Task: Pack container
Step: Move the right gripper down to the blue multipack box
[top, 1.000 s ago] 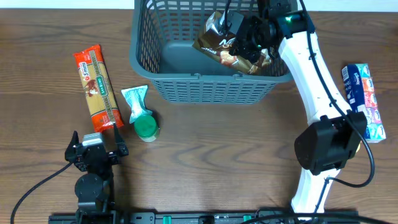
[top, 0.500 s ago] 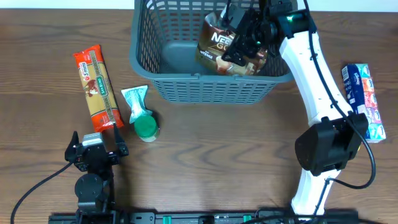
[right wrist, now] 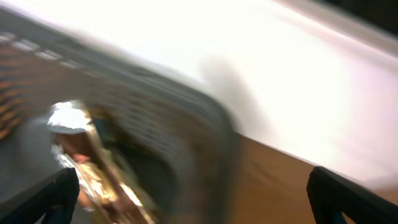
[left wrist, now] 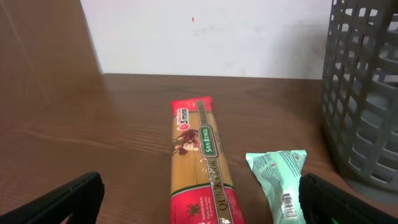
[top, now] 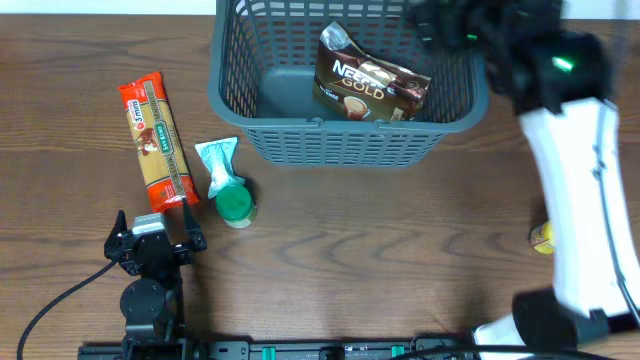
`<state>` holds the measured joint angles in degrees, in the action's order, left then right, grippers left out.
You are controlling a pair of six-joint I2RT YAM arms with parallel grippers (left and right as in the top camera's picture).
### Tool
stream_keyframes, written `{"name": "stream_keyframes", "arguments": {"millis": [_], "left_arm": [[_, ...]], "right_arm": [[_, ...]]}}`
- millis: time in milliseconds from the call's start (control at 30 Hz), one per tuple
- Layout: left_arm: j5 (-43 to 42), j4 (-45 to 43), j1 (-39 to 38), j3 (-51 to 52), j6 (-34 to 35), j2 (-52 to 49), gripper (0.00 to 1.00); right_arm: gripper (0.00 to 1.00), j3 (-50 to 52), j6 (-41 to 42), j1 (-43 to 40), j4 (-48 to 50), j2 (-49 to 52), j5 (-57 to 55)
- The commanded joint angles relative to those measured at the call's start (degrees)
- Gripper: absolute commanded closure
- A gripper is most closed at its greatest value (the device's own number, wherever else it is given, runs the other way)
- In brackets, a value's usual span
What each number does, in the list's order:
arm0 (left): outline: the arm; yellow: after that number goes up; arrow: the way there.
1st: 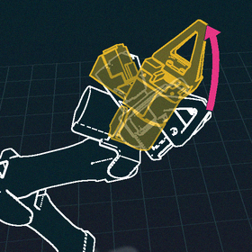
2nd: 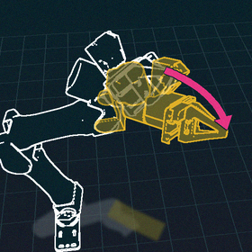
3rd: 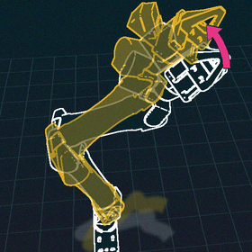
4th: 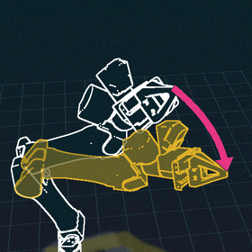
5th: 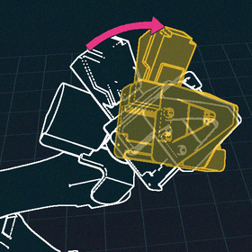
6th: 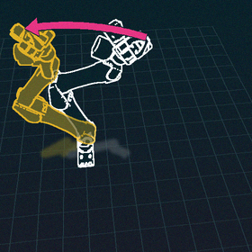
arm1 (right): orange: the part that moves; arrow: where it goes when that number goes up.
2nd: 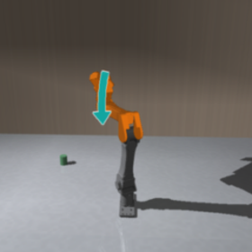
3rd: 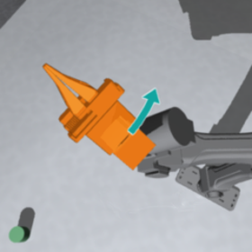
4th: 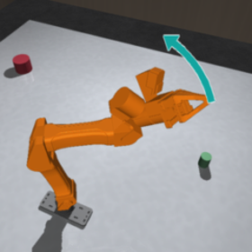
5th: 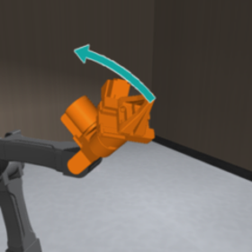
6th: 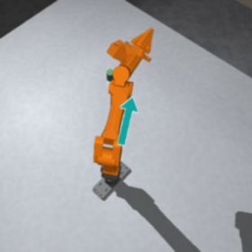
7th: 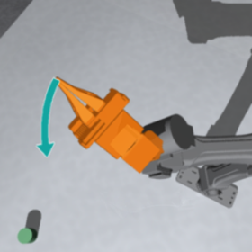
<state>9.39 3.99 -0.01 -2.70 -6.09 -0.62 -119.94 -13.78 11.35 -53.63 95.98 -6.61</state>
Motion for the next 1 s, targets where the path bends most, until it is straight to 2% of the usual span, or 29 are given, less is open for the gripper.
{"name": "stream_keyframes", "arguments": {"millis": [0, 200, 333, 500, 733, 833, 967], "left_arm": [[0.3, 0.8, 0.3, 1.7, -0.5, 0.4, 0.01], [0.3, 0.8, 0.3, 1.7, -0.5, 0.4, 0.02], [0.3, 0.9, 0.3, 1.7, -0.5, 0.4, 0.02], [0.3, 0.8, 0.3, 1.7, -0.5, 0.4, 0.01], [0.3, 0.8, 0.3, 1.7, -0.5, 0.4, 0.02], [0.3, 0.8, 0.3, 1.7, -0.5, 0.4, 0.01], [0.3, 0.8, 0.3, 1.7, -0.5, 0.4, 0.02]], "right_arm": [[0.01, -0.9, 5.3, -4.6, -4.7, -4.7, -12.4], [0.01, -0.8, 12.1, -17.8, -18.6, -7.1, -12.4], [0.01, -0.7, 11.4, -25.8, -23.0, -5.6, -10.9], [0.01, -0.7, 8.2, -33.0, -23.8, -2.3, -6.3], [0.01, -0.7, 3.3, -38.2, -24.0, 6.6, -1.4], [0.01, -0.7, -0.8, -38.3, -23.8, 10.7, -1.8], [0.01, -0.7, -2.0, -38.3, -22.9, 16.5, -1.7]]}}
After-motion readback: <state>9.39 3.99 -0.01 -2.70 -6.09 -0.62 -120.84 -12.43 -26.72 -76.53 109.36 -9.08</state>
